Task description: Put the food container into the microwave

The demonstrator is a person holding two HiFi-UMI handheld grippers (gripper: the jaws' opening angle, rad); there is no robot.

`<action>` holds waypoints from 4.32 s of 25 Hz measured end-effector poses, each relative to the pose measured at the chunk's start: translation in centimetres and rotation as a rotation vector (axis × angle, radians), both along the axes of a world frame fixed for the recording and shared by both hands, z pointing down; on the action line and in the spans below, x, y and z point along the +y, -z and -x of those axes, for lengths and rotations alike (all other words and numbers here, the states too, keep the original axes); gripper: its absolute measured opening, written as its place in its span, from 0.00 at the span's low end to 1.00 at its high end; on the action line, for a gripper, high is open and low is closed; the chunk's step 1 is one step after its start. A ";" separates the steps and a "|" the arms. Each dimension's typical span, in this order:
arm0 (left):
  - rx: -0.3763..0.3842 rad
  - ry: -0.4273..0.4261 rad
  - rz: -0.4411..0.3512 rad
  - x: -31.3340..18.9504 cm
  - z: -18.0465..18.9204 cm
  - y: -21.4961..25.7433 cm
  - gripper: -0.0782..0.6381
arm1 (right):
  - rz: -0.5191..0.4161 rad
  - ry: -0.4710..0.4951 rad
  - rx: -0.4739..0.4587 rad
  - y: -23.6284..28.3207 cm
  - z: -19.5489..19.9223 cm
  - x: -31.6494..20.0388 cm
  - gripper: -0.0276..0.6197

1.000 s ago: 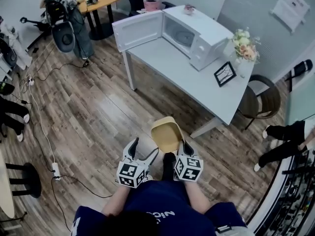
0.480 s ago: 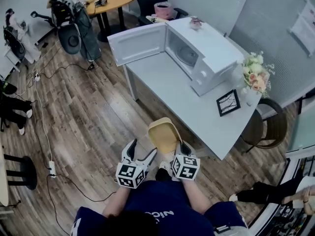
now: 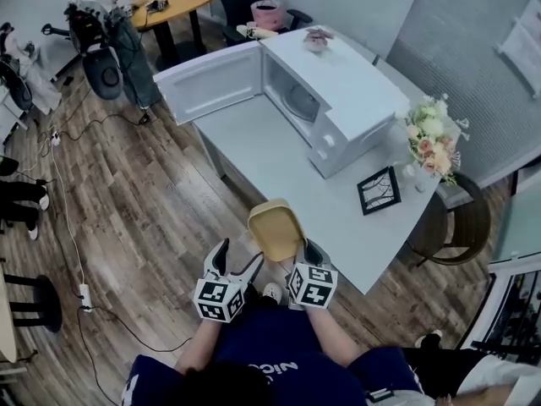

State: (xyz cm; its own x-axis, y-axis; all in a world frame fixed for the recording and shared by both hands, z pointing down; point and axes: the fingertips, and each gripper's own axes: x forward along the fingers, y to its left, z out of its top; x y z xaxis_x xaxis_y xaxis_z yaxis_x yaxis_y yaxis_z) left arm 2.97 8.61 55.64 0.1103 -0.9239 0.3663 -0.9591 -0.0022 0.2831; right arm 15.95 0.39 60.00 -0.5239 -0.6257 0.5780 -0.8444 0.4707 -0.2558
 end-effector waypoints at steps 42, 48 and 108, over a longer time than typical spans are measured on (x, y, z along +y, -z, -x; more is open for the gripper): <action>0.057 -0.517 -0.023 -26.7 17.3 -1.3 0.65 | 0.055 -0.458 0.020 -0.6 14.9 -18.8 0.08; 0.052 -0.520 -0.014 -27.4 17.9 -1.3 0.65 | 0.077 -0.515 0.036 -0.5 14.7 -19.8 0.08; -0.007 -0.450 0.110 -33.1 19.7 -1.9 0.65 | -0.082 -0.872 0.005 1.1 12.8 -43.1 0.20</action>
State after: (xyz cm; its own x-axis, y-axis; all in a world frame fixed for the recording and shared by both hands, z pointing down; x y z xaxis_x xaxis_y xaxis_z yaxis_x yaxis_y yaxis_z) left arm -16.74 -24.50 57.51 0.4891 -0.7402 0.4613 -0.8713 -0.3894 0.2989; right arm 3.11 -42.66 58.91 0.1629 -0.8418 0.5147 -0.9129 -0.3265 -0.2451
